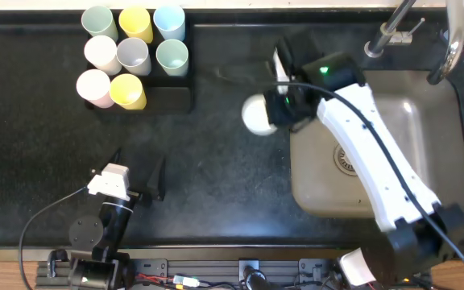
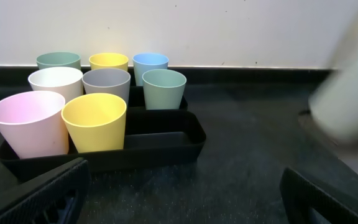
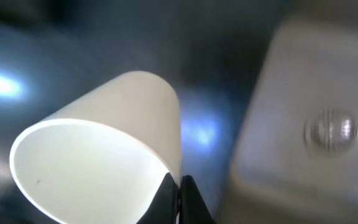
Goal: Store Cups
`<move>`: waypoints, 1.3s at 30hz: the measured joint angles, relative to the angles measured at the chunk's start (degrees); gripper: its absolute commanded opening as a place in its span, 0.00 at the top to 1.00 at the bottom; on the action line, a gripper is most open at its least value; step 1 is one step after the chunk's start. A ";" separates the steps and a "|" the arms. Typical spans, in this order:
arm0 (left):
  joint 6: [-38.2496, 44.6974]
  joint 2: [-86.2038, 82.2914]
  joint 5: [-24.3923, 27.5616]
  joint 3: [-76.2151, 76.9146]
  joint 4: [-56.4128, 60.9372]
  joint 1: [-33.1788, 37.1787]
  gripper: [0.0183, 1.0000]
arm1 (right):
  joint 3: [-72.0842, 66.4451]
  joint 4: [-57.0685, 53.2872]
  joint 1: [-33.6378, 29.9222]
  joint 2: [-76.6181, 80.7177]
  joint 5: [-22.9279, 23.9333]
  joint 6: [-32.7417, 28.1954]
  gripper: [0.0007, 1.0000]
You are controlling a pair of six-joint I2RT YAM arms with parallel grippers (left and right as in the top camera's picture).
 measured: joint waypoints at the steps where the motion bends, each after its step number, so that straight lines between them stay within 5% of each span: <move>1: 0.00 0.00 0.00 0.00 0.00 0.00 0.00 | 3.58 0.35 1.18 -0.04 0.02 0.57 0.96; 11: 0.00 0.00 0.00 0.00 0.00 0.00 0.00 | 24.76 1.90 12.48 9.18 -1.18 4.76 0.96; 39: 0.00 0.00 -0.02 0.00 0.00 0.00 0.00 | 25.24 7.61 12.79 28.98 -3.39 7.74 0.96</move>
